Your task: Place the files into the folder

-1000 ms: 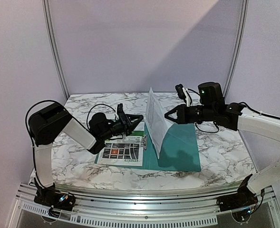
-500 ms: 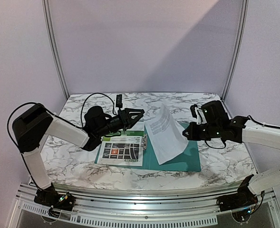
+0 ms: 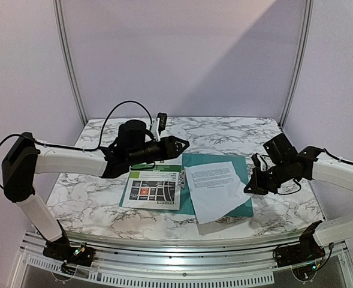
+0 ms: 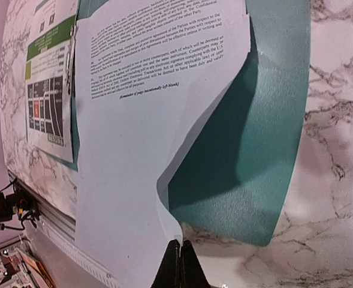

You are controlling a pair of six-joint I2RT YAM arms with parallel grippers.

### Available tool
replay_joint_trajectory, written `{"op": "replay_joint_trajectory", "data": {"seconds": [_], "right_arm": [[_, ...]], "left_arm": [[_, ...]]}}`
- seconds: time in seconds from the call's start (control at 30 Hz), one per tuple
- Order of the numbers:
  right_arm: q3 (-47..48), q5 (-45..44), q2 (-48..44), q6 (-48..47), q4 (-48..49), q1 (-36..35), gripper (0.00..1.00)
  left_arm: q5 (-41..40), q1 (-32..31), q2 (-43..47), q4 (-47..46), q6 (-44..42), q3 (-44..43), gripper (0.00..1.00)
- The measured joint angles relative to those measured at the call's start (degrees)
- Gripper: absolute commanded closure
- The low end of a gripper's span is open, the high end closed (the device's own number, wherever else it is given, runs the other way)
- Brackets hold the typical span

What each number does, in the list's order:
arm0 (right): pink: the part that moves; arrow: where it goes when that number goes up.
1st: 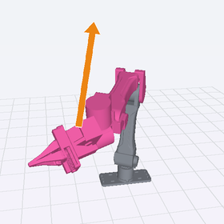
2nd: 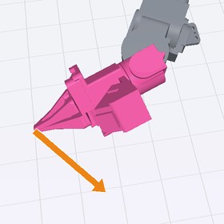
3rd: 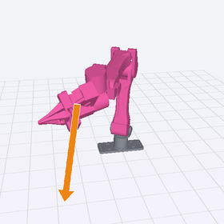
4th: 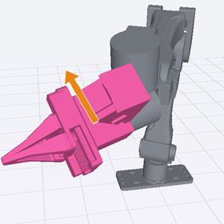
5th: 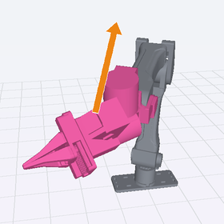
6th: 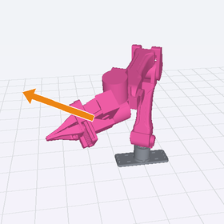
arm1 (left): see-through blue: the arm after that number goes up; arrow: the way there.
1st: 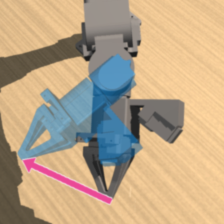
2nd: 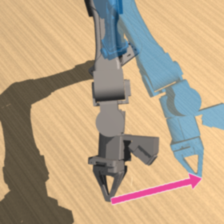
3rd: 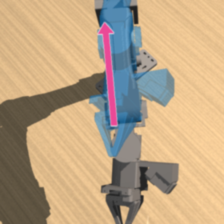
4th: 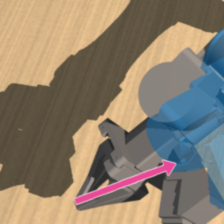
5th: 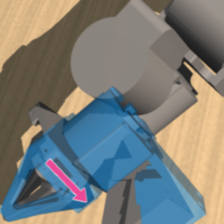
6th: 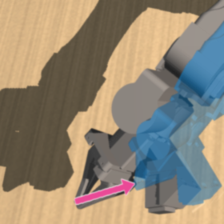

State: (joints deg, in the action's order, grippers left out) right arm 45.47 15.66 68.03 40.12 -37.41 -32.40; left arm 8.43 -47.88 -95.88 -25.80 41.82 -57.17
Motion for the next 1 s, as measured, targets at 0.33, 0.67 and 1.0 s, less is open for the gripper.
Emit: {"op": "replay_joint_trajectory", "data": {"seconds": [0.33, 0.67, 1.0], "right_arm": [[-1.3, 6.1, -8.3, -2.3, -12.4, 0.1, 1.0], [-4.3, 8.1, -16.0, -3.1, -16.1, 0.1, 1.0], [-6.2, 7.9, -15.5, -0.9, -10.4, 2.5, 1.0]], "left_arm": [[-5.2, -1.0, 1.7, 8.0, -4.2, -0.1, 0.59], [-7.0, -1.9, 1.7, 9.7, -5.2, -0.5, 0.6], [-8.5, -3.4, 2.8, 11.6, -5.4, -0.5, 0.6]]}}
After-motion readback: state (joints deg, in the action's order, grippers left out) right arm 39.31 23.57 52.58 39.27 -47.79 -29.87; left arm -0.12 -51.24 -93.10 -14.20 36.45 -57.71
